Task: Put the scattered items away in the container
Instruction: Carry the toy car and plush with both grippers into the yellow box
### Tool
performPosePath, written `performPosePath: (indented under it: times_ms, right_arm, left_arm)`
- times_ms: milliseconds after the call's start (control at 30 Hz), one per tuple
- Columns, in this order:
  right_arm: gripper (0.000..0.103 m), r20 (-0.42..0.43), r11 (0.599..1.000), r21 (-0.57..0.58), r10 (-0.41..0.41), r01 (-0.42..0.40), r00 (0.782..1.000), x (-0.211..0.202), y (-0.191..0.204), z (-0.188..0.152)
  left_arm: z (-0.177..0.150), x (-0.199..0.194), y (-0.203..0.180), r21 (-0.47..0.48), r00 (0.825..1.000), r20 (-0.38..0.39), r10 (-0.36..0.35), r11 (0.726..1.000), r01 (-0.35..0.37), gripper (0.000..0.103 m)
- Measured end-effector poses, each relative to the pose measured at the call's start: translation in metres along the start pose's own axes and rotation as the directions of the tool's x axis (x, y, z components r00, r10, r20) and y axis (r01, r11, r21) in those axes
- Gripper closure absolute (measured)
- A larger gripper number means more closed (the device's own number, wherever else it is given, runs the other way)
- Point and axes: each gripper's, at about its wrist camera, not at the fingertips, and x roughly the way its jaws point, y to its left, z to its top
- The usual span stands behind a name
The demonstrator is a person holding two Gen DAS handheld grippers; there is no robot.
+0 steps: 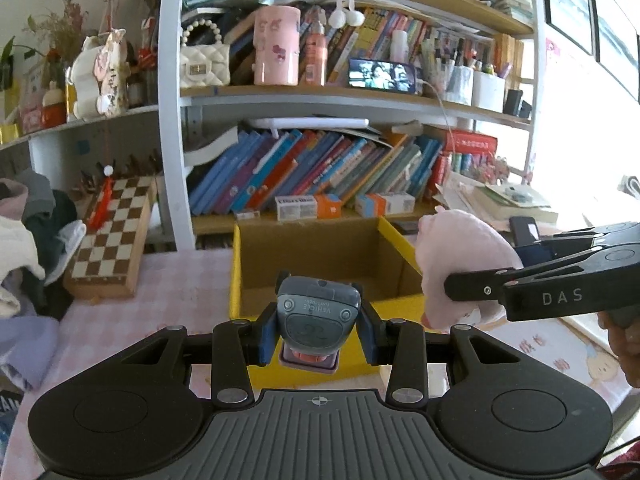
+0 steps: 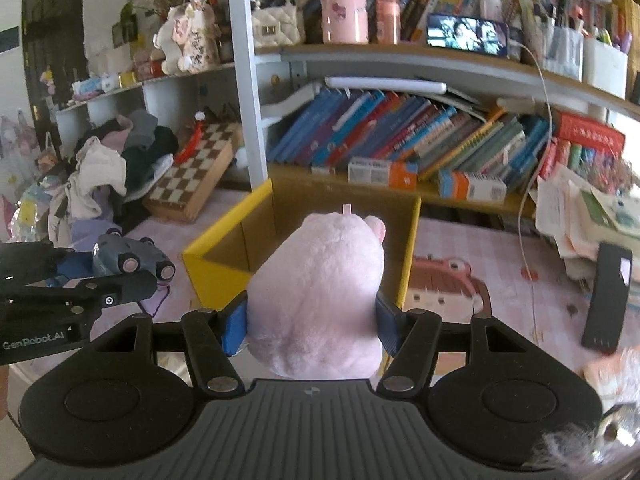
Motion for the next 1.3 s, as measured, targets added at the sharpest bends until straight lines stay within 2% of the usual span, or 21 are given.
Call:
performPosePath:
  times_ms: [367,600,800,933,1167,1300]
  right_arm:
    - [0.042,0.072,0.997,-0.065,0.042,-0.037,0.997,0.041,-0.029,0.047]
    - [0.042,0.076,0.993,-0.106,0.061,-0.053,0.995,0.081,-0.048,0.069]
    - [0.042,-0.009,0.976,-0.202,0.077,-0.078,0.997,0.131,-0.054,0.08]
    - [0.042,-0.12,0.946,-0.303,0.081,-0.114,0.99,0.172,-0.055,0.084]
    - [0.04,-0.28,0.888,-0.423,0.059,-0.178,0.958,0.234,-0.05,0.075]
    - [0.04,-0.339,0.853,-0.474,0.054,-0.22,0.939,0.254,-0.045,0.07]
  left_arm:
    - [0.056,0.042,-0.001,0.059,0.997,0.076,0.031,0.998,-0.035,0.064]
    - [0.073,0.085,-0.002,0.114,0.997,0.066,0.03,0.993,-0.038,0.064]
    - [0.074,0.144,0.004,0.157,0.996,-0.042,0.073,0.985,-0.066,0.064]
    - [0.073,0.177,0.008,0.16,0.99,-0.123,0.074,0.986,-0.054,0.064]
    - [0.06,0.227,0.019,0.135,0.954,-0.28,0.103,0.989,-0.067,0.064]
    - [0.056,0.245,0.026,0.143,0.935,-0.333,0.124,0.986,-0.08,0.064]
